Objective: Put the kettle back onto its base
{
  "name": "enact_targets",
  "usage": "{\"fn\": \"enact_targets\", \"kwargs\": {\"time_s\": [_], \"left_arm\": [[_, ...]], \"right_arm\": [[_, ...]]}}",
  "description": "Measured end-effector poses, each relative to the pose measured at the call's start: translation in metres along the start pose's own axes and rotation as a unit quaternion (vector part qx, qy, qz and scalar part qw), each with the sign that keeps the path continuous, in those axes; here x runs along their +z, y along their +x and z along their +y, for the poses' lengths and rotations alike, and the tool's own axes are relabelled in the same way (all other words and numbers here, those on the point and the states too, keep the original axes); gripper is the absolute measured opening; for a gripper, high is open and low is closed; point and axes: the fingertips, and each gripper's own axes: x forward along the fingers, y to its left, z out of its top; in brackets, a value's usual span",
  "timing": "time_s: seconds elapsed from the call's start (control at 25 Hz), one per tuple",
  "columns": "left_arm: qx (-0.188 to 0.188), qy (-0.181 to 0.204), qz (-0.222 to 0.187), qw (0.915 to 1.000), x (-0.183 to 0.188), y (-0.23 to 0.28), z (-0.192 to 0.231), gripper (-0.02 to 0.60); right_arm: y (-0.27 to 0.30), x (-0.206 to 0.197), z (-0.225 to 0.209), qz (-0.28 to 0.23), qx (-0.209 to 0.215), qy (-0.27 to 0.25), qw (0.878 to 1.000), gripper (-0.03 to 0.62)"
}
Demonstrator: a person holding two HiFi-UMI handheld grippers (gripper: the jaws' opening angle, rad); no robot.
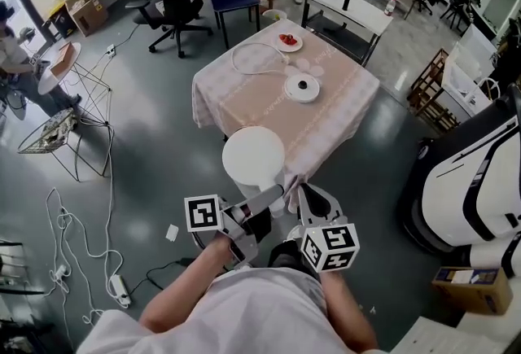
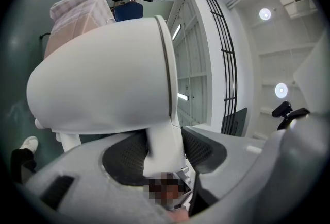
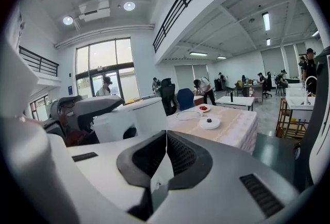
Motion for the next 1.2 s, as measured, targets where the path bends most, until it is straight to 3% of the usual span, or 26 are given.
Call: {"fn": "enact_targets", "kwargs": {"time_s": [0.68, 1.2], "left_arm": [[0.015, -0.004, -0.026, 0.9995, 0.023, 0.112, 0.018, 0.207], [0.026, 0.014, -0.041, 0.9987, 0.034, 0.161, 0.021, 0.209]], "right_arm": [[0.033, 0.028, -0.110, 0.005, 0.041, 0.021, 0.999, 0.006], [0.046, 0.048, -0.156, -0.017, 0.061, 0.028, 0.998, 0.006]]}}
